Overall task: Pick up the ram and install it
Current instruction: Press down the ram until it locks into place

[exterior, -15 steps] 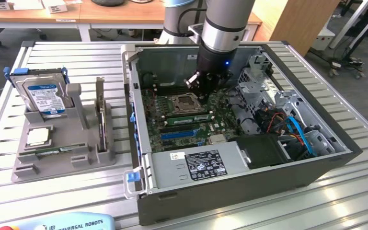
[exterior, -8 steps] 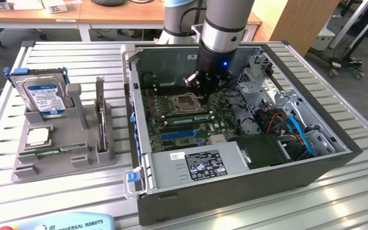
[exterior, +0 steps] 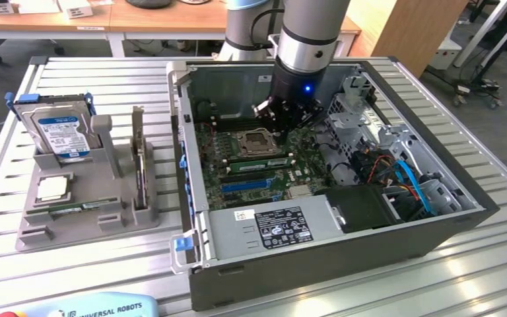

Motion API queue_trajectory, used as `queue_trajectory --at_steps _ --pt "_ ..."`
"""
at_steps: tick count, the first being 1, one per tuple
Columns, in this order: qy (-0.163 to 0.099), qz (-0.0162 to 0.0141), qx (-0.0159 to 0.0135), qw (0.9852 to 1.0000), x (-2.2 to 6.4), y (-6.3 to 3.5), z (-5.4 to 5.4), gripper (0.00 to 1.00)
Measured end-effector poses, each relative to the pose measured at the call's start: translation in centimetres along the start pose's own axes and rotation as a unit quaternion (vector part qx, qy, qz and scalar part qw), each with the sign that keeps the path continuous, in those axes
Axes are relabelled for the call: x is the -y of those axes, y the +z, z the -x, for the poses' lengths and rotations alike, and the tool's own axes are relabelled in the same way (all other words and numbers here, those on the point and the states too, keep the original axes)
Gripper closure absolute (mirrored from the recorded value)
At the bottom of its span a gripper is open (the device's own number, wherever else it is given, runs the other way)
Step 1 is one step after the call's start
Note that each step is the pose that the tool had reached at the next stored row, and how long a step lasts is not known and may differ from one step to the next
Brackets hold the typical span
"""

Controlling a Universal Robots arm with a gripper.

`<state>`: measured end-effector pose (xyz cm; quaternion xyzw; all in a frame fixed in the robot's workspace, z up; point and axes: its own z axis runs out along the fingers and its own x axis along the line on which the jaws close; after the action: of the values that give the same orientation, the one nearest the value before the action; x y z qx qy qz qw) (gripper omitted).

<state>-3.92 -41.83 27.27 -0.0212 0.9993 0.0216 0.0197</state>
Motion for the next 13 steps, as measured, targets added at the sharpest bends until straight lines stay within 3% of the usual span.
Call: queue_trajectory --at_steps 5,7,8,13 --pt "0.000 -0.0001 0.0000 1.0000 -0.02 0.00 -0.01 0.90" --pt "0.001 -0.0001 -0.0016 1.0000 -0.02 0.00 -0.02 0.90" --pt "0.002 0.0001 -0.0039 1.0000 -0.03 0.00 -0.02 0.90" --pt "0.006 0.0008 -0.0263 0.9996 -0.02 0.00 -0.03 0.90"
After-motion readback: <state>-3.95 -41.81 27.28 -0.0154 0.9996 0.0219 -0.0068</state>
